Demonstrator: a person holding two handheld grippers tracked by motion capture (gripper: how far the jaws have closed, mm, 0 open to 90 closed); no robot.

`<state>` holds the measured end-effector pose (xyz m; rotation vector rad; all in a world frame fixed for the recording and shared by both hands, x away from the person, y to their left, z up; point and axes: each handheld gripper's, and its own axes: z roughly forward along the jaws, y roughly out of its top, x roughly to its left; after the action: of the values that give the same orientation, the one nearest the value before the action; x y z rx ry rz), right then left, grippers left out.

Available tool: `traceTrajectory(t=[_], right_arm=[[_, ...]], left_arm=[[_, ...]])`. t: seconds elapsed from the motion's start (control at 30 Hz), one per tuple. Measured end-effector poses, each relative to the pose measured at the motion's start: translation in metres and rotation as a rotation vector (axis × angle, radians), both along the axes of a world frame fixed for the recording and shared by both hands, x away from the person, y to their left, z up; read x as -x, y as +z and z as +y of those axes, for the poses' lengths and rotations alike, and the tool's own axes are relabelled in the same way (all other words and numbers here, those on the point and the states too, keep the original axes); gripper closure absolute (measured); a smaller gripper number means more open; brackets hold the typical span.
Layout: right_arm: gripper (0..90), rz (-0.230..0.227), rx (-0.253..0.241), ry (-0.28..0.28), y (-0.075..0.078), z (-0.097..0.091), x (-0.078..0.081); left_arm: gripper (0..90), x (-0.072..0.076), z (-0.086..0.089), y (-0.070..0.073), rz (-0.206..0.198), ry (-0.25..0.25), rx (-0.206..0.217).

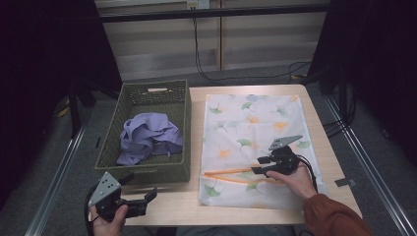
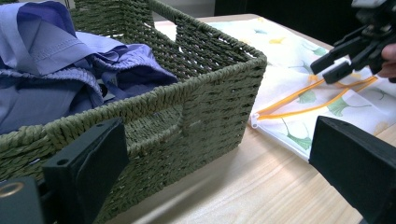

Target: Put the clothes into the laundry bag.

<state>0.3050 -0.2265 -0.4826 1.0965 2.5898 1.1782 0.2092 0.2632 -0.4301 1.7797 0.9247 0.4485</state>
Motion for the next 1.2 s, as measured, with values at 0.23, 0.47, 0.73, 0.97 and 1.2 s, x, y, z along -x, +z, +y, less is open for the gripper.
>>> traceTrajectory(t=[0.23, 0.47, 0.73, 0.97, 1.2], right_arm=[[52.2, -0.003, 0.068, 0.003, -0.007, -0.004, 0.001], [65.0, -0.056, 0.128, -0.016, -0.013, -0.006, 0.004], [66.6, -0.099, 0.149, -0.056, -0.015, -0.007, 0.004], [71.7, -0.099, 0.134, -0.054, -0.016, -0.012, 0.001], [81.4, -0.073, 0.129, -0.12, -0.016, -0.014, -0.006]], left_arm=[[3.8, -0.001, 0.0, 0.0, -0.002, -0.001, -0.022], [3.8, -0.002, 0.001, -0.001, 0.01, 0.009, 0.002], [3.8, -0.002, 0.002, 0.0, 0.002, 0.008, -0.002], [3.8, -0.001, 0.0, 0.0, -0.002, 0.003, -0.014], [4.4, -0.002, 0.0, 0.0, -0.005, -0.001, -0.022]])
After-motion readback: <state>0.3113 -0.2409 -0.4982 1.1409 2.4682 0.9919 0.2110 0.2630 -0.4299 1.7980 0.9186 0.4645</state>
